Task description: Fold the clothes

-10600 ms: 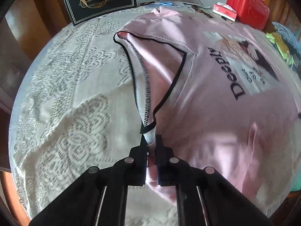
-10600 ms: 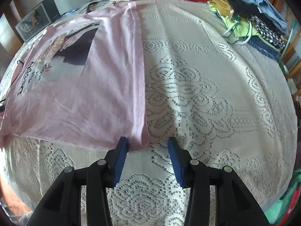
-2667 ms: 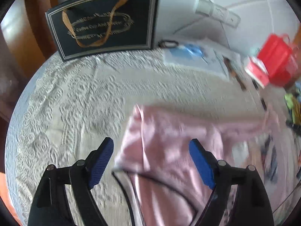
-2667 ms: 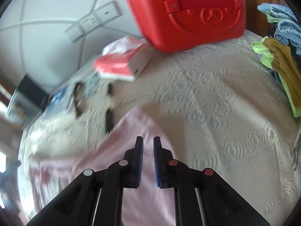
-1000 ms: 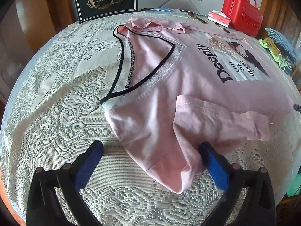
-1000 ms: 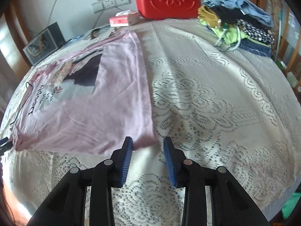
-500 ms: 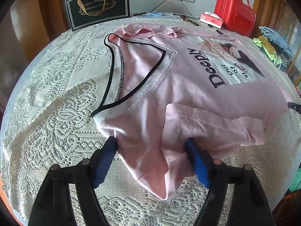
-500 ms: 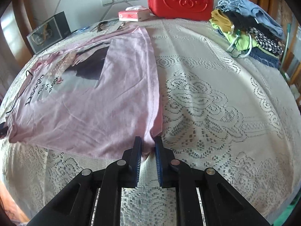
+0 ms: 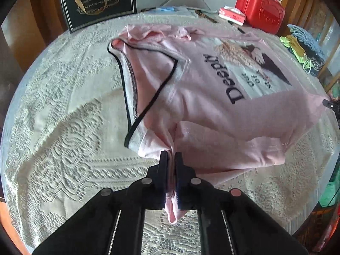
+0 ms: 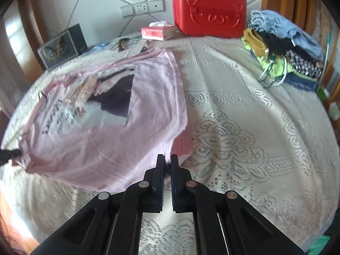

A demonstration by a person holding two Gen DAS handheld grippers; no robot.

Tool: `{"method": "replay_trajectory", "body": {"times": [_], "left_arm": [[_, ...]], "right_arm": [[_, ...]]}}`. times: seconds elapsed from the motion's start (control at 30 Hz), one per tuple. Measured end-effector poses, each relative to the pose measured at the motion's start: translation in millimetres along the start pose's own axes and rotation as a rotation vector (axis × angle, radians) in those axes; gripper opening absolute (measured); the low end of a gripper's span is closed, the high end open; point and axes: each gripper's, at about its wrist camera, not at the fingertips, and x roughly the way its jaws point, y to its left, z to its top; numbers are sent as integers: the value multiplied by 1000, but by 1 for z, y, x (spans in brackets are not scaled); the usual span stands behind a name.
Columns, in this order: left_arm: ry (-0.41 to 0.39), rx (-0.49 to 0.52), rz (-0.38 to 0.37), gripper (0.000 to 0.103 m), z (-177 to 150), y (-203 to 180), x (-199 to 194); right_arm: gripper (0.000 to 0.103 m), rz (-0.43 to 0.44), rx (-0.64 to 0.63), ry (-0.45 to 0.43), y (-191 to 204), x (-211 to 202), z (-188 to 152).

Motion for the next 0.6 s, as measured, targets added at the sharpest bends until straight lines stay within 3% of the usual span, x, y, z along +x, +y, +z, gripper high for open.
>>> {"method": "replay_trajectory", "body": {"times": [0.17,0.33,0.6], "left_arm": [[-53,-2,13,6,28,6,-16],[-95,-38,20,6,76,21,-18],[-63,-101,22,6,177,56,37]], "right_arm": [[5,32,46,-38,0,-8,24],[5,47,72,-85,-1,-13,68],[5,33,94,-110,-1,32,169]]}}
